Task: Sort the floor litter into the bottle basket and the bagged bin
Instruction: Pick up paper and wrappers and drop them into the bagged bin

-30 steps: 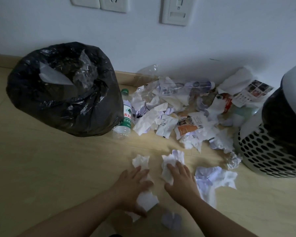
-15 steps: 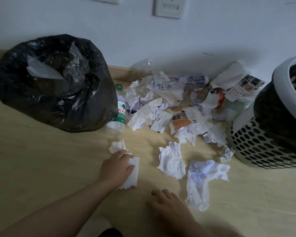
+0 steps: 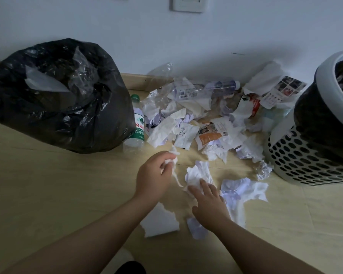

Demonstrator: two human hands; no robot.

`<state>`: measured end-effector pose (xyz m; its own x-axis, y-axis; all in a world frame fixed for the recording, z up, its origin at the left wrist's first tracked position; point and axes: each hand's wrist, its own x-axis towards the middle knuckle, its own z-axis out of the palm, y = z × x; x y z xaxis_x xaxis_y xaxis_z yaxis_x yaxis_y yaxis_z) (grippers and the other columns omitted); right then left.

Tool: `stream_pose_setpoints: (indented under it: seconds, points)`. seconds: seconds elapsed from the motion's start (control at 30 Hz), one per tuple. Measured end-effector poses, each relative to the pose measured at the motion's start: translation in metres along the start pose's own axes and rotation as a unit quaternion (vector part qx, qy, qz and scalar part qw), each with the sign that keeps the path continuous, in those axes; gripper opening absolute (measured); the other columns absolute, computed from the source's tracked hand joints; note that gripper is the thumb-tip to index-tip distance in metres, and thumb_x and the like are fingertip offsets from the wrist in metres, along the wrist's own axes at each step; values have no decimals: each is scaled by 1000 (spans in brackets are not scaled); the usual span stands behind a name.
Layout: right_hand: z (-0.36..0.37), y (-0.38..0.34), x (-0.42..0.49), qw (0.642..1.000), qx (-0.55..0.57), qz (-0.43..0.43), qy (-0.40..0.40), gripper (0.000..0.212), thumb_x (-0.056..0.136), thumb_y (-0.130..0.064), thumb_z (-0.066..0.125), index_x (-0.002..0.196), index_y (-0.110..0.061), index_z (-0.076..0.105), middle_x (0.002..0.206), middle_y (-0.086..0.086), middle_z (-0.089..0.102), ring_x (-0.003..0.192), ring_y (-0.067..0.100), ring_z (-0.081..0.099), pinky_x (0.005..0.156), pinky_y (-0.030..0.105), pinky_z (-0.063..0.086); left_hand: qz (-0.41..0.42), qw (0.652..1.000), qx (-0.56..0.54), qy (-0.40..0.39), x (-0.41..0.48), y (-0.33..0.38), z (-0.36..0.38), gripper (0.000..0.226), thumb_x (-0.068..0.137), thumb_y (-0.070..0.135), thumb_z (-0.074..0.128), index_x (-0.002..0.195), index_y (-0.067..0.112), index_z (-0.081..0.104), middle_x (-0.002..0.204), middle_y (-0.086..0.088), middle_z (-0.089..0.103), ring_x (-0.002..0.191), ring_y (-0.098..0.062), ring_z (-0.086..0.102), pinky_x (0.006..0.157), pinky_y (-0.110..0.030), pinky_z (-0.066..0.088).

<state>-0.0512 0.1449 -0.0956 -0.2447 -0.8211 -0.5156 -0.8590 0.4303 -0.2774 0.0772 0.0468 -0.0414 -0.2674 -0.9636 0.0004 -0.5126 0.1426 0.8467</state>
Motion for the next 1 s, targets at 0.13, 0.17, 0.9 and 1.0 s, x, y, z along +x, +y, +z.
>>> stream_pose_setpoints:
  seconds: [0.13, 0.17, 0.9, 1.0]
  points:
    - [-1, -5, 9, 992, 106, 45, 53, 50, 90, -15, 41, 139, -24, 39, 150, -1, 34, 139, 19, 29, 110, 33, 32, 72, 968, 113, -211, -10, 0, 6, 40, 93, 19, 51, 133, 22, 49, 137, 17, 45, 115, -1, 51, 91, -18, 39]
    - [-5, -7, 10, 985, 143, 58, 77, 44, 91, -14, 41, 133, -21, 46, 140, 1, 48, 130, 20, 42, 104, 32, 38, 77, 938, 187, -280, -13, -7, 8, 46, 93, 23, 48, 139, 23, 40, 147, 14, 35, 126, -9, 45, 95, -22, 38]
    - [-162, 35, 30, 856, 506, 91, 53, 18, 89, -2, 54, 85, -19, 56, 92, 6, 56, 73, 14, 51, 57, 24, 41, -48, 918, 143, -367, 91, 110, 54, 51, 78, 32, 74, 124, 19, 59, 115, 3, 55, 100, -15, 54, 81, -25, 48]
    - [-153, 55, 21, 818, 567, 92, 23, 24, 91, 1, 49, 83, -19, 59, 90, 7, 58, 76, 18, 54, 61, 26, 45, -49, 922, 91, -374, 70, 91, 68, 54, 75, 26, 78, 124, 19, 59, 128, 1, 54, 101, -11, 51, 77, -19, 42]
